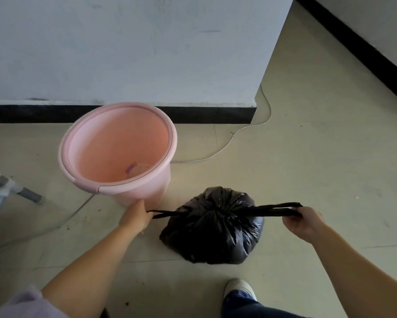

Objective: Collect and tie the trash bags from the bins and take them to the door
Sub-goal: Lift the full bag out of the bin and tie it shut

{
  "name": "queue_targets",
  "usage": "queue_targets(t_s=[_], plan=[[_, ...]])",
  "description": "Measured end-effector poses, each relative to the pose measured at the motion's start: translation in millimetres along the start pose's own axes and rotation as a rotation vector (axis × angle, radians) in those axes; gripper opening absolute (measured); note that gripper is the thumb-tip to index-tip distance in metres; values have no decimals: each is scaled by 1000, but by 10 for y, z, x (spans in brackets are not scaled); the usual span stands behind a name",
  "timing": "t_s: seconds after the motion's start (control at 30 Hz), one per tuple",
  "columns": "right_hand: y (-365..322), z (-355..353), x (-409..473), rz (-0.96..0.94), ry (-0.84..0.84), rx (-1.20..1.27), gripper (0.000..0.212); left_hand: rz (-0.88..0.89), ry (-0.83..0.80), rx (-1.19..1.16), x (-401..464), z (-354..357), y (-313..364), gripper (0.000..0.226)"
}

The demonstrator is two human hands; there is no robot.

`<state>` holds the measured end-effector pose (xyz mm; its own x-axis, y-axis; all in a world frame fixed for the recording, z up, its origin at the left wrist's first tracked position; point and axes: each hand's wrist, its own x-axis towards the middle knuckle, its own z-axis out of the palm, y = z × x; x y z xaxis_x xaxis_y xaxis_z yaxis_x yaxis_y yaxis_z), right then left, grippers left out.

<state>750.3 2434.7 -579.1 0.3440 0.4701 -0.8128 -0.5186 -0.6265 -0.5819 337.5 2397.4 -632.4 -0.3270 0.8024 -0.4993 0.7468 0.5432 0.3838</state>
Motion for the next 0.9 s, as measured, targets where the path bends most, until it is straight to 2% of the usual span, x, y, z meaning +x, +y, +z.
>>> queue_targets(t_s=[0.1, 0.2, 0.27, 0.33, 0.4, 0.47, 0.53, 0.6, 0.73, 0.77, 0.83, 0.9], plan=[[125, -103, 32, 67, -59, 11, 25, -86, -24, -59, -16, 70, -89, 31], [84, -52, 29, 48, -142, -67, 26, -161, -63, -101, -9, 91, -126, 23], [-77, 118, -57, 2, -221, -112, 31, -128, -40, -129, -13, 4, -50, 17], [-254, 323, -225, -58, -310, -178, 34, 78, 40, -50, -61, -109, 109, 14], [-363, 533, -433, -101, -440, -170, 33, 400, 140, 24, -224, -182, 338, 22], [-369, 758, -658, -151, -579, -216, 28, 724, 170, -54, -466, -210, 645, 19], [-278, 977, -857, -233, -724, -429, 18, 856, 131, -183, -661, -219, 991, 26], [-129, 1147, -1027, -297, -859, -729, 15, 843, 114, -239, -785, -261, 1326, 38], [18, 1241, -1257, -486, -1018, -1331, 30, 808, 11, -79, -744, -331, 1584, 75], [5, 1237, -1286, -527, -1033, -1412, 31, 845, -31, -36, -707, -329, 1572, 71], [-39, 1233, -1302, -581, -995, -1565, 39, 937, -142, -6, -671, -318, 1542, 49], [-58, 1219, -1299, -615, -947, -1683, 44, 955, -315, -54, -615, -274, 1490, 41]])
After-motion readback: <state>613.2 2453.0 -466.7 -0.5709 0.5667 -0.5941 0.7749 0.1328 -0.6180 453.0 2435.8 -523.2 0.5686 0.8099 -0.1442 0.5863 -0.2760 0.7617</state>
